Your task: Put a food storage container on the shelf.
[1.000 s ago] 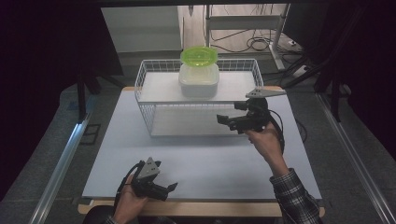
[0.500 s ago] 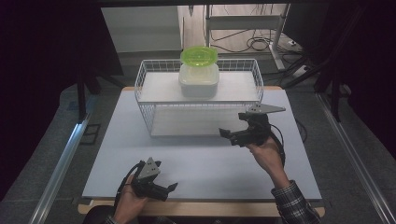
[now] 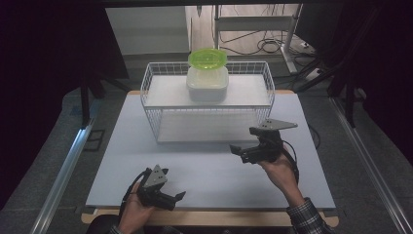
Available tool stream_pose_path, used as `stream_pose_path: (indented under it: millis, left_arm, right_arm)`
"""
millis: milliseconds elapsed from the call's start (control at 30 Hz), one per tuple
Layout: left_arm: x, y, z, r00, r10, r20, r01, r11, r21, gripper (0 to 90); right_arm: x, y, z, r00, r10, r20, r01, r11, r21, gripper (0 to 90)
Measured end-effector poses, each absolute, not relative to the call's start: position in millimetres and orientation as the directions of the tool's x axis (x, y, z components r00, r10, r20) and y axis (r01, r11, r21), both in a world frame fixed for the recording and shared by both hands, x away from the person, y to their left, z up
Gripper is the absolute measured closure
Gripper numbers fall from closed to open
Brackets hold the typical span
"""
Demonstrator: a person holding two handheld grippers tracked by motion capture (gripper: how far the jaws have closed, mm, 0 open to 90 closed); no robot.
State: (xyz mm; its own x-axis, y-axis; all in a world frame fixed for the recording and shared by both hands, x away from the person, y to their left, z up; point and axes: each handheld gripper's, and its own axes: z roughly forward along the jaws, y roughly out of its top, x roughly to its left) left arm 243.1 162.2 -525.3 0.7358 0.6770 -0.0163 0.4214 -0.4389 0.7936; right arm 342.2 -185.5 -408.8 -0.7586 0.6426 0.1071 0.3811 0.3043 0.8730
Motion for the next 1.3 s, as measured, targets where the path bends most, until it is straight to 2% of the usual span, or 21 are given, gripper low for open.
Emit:
stream_pose_path:
  millis: [833, 1300]
  left_arm:
    - [244, 164, -526, 0.746, 0.665, -0.045, 0.422, -0.42, 0.803, 0.0]
    - [244, 163, -526, 0.746, 0.664, -0.046, 0.426, -0.424, 0.799, 0.0]
  right_arm:
    - [317, -198, -447, -0.733, 0.674, 0.091, 0.411, 0.332, 0.849, 0.0]
    - [309, -202, -465, -0.726, 0.686, 0.046, 0.413, 0.382, 0.826, 0.0]
